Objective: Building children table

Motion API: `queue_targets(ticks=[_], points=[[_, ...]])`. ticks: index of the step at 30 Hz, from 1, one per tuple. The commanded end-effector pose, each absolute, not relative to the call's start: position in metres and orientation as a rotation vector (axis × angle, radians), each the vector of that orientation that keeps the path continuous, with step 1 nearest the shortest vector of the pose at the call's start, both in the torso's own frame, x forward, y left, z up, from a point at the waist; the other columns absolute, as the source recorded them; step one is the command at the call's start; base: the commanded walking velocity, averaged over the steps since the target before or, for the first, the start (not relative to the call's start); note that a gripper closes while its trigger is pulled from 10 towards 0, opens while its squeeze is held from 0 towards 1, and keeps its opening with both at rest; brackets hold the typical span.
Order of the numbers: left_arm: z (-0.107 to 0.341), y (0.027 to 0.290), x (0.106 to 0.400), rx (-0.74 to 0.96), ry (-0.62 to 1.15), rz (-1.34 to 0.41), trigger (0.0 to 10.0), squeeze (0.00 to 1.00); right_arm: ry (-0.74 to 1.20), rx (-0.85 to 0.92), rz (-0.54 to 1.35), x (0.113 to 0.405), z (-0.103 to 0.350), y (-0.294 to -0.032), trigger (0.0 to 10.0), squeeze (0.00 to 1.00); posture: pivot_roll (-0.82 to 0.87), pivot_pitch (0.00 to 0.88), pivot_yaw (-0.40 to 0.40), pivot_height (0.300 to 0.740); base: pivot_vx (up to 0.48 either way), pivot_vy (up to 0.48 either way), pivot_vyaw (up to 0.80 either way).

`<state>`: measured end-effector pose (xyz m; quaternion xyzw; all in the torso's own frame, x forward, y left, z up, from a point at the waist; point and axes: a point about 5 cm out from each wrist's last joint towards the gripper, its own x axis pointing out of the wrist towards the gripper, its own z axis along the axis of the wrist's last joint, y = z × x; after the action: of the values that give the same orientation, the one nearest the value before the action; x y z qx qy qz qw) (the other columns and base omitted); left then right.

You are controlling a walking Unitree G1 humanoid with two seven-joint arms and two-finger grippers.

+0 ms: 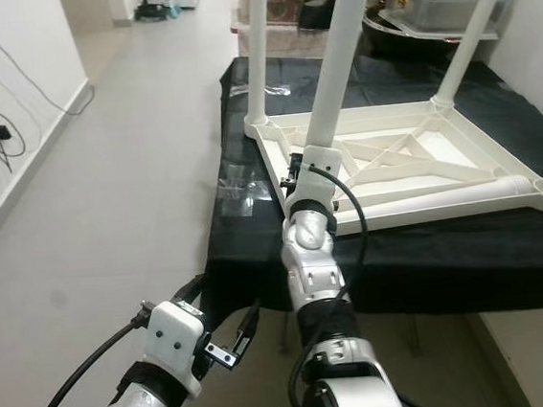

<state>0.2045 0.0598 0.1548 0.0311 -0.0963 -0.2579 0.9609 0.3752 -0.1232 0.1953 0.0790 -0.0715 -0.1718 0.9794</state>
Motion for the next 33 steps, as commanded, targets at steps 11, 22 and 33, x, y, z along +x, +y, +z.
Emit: queue_targets(ticks=[11,22,33], points=[[0.150,0.062,0.205,0.063,-0.176,-0.517,10.0,0.00,-0.136,0.189,-0.211,0.378,0.188,-0.121,10.0,0.00,0.11,0.133,-0.063,0.740,0.000,0.000,0.00],[0.151,0.060,0.205,0.060,-0.180,-0.522,10.0,0.00,-0.136,0.183,0.589,0.385,0.207,-0.123,10.0,0.00,0.11,0.138,-0.077,0.740,0.000,0.000,0.00],[0.155,0.059,0.203,0.060,-0.188,-0.521,10.0,0.00,-0.082,0.113,1.182,0.375,0.218,-0.093,10.0,0.00,0.14,0.150,-0.103,0.740,0.000,0.000,0.00]])
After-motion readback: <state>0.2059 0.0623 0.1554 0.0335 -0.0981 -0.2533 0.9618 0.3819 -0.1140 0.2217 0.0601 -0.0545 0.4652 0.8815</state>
